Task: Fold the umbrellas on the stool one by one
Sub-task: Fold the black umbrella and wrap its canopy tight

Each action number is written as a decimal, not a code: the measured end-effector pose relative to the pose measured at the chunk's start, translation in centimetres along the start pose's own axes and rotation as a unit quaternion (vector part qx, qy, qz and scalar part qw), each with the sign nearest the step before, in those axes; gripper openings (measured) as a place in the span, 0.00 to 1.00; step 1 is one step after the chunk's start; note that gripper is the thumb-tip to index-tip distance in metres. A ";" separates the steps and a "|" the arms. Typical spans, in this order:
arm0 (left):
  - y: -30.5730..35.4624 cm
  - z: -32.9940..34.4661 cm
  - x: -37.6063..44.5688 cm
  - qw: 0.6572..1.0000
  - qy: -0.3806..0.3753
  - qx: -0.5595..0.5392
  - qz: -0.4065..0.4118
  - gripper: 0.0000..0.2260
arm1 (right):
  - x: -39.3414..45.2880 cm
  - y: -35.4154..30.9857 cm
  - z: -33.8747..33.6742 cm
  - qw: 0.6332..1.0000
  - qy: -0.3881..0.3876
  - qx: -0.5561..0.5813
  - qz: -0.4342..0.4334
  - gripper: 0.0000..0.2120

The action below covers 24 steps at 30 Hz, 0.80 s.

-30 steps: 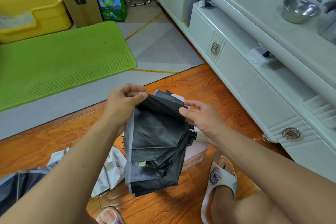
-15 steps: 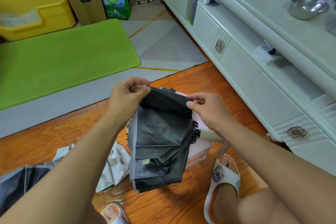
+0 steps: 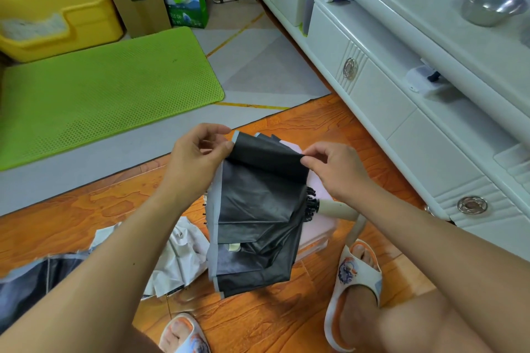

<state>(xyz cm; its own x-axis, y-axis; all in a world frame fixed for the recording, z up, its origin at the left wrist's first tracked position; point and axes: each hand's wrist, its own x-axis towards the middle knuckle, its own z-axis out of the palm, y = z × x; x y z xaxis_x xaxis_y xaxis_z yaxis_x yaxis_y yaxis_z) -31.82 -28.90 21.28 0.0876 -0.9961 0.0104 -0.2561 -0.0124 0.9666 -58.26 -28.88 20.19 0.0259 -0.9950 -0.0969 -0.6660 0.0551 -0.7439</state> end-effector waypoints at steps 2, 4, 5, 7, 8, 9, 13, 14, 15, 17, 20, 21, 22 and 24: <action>-0.2 0.2 -0.4 0.999 -0.033 0.038 -0.002 0.05 | 1.3 0.4 0.3 1.000 0.014 0.016 0.023 0.03; -0.8 0.3 -0.7 0.985 -0.110 0.135 0.001 0.04 | 3.3 0.8 -0.1 0.996 0.037 0.029 0.070 0.05; -1.4 0.3 -0.9 0.965 -0.153 0.211 0.019 0.10 | 4.3 1.1 -0.4 0.994 0.049 0.023 0.097 0.09; -2.3 0.1 -1.3 0.915 -0.220 0.335 0.056 0.24 | 5.8 1.2 -1.1 0.990 0.073 -0.019 0.117 0.11; -2.5 0.0 -1.5 0.899 -0.237 0.362 0.064 0.28 | 6.0 0.9 -1.2 0.991 0.068 -0.052 0.098 0.08; -2.7 -0.2 -1.7 0.891 -0.249 0.372 0.068 0.31 | 5.8 0.4 -1.2 0.994 0.041 -0.082 0.063 0.06; -3.1 -1.0 -2.2 0.834 -0.316 0.440 0.108 0.40 | 2.0 -2.7 -0.2 0.966 -0.228 -0.105 -0.060 0.13; -3.1 -1.2 -2.2 0.815 -0.335 0.460 0.107 0.41 | 1.0 -2.9 0.2 0.947 -0.283 -0.126 -0.081 0.21; -3.3 -1.3 -2.2 0.802 -0.348 0.474 0.104 0.41 | 0.1 -2.7 0.6 0.930 -0.315 -0.161 -0.104 0.29; -3.3 -1.4 -2.2 0.790 -0.354 0.489 0.103 0.40 | -1.3 -1.8 1.3 0.904 -0.333 -0.232 -0.139 0.40; -3.2 -1.4 -2.1 0.797 -0.351 0.477 0.115 0.37 | -2.3 -0.7 1.8 0.909 -0.294 -0.244 -0.168 0.37; -3.1 -1.4 -2.2 0.805 -0.346 0.465 0.124 0.35 | -2.4 -0.6 1.8 0.919 -0.261 -0.230 -0.184 0.31; -3.0 -1.3 -2.2 0.818 -0.333 0.449 0.134 0.32 | -2.3 -0.5 1.8 0.930 -0.223 -0.213 -0.202 0.23; -2.6 -1.4 -2.1 0.854 -0.291 0.406 0.148 0.25 | -2.1 -0.4 1.8 0.949 -0.147 -0.176 -0.216 0.08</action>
<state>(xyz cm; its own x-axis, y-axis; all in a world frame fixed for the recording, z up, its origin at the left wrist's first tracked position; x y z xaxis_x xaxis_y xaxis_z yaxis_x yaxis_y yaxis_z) -30.00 -26.70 19.05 -0.5291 -0.8380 -0.1333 -0.7875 0.4265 0.4449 -56.76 -26.67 19.51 0.5267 -0.8484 -0.0520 -0.7517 -0.4364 -0.4946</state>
